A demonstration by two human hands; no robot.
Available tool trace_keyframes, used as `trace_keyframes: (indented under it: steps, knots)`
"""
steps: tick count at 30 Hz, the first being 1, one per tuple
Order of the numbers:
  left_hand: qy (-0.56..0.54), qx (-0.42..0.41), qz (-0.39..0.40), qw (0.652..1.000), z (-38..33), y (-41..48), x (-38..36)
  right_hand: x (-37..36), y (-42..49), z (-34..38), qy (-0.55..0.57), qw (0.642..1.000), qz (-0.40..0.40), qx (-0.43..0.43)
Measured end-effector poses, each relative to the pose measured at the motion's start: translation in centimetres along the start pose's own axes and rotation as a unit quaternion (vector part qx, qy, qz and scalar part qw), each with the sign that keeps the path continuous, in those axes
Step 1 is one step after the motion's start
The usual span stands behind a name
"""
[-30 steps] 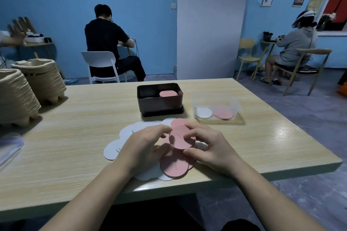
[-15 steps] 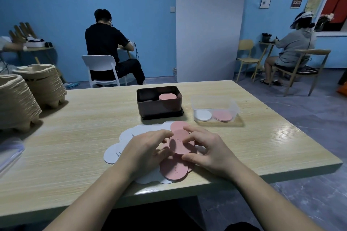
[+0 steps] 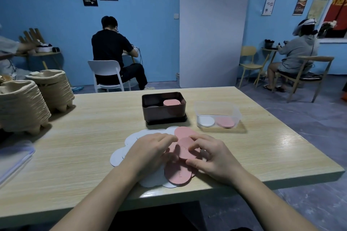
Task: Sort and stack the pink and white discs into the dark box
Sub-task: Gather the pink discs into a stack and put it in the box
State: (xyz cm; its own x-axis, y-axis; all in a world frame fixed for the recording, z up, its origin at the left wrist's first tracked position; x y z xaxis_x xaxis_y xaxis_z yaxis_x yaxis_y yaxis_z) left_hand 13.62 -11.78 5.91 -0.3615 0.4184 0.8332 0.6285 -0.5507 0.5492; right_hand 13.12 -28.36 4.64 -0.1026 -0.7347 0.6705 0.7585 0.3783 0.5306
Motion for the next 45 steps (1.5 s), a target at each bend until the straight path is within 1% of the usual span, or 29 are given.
trace_keyframes:
  steps: [4, 8, 11, 13, 18, 30, 35, 39, 42, 45]
  knots:
    - [0.016, -0.007, 0.013, 1.0, 0.3, 0.1, 0.2, 0.4, -0.6, -0.4, 0.012, 1.0, -0.007, -0.028]
    - [-0.054, 0.039, 0.053, 0.996, 0.6, -1.2, 0.1, 0.8, -1.3, -1.0, 0.033, 0.998, -0.009, -0.043]
    - [-0.091, 0.028, 0.094, 0.991, -0.7, -2.5, -0.2, 0.7, -1.4, -1.2, 0.04, 0.998, -0.009, -0.049]
    - [-0.105, 0.03, 0.101, 0.989, -1.1, -3.0, -0.4, 0.5, -1.4, -1.0, 0.036, 0.998, -0.007, -0.047]
    - [-0.12, 0.04, 0.091, 0.988, -1.2, -2.9, -0.1, 0.6, -1.5, -0.9, 0.034, 0.998, -0.006, -0.055]
    - [-0.142, 0.101, 0.078, 0.982, -0.3, -3.6, 0.1, 0.9, -1.8, -1.9, 0.06, 0.994, -0.021, -0.087]
    - [-0.158, 0.106, 0.054, 0.98, 0.3, -3.7, 0.1, 1.1, -1.8, -2.4, 0.072, 0.991, -0.045, -0.099]
    - [-0.151, 0.102, 0.043, 0.982, 0.3, -3.7, 0.1, 1.0, -1.6, -2.7, 0.049, 0.993, -0.041, -0.097]
    - [-0.141, 0.092, 0.01, 0.986, 0.2, -3.5, 0.8, 0.8, -1.6, -2.7, 0.031, 0.995, -0.03, -0.091]
    - [-0.129, 0.076, -0.034, 0.988, -0.1, -3.1, 1.5, 0.4, -1.6, -2.6, 0.037, 0.996, -0.018, -0.083]
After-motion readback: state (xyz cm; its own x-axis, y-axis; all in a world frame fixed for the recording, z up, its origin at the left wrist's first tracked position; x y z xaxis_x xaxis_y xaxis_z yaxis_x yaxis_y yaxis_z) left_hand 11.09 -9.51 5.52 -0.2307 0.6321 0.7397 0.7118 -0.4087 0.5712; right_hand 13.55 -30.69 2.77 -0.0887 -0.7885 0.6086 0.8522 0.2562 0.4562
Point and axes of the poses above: each hand's wrist, its own y-axis towards the middle knuckle, its own x-axis out of the back of the hand, z = x × y, the point moved 9 cm from there along y, towards the middle knuckle, and after that the axes turned 1 degree about x, right-handed, at the moved point
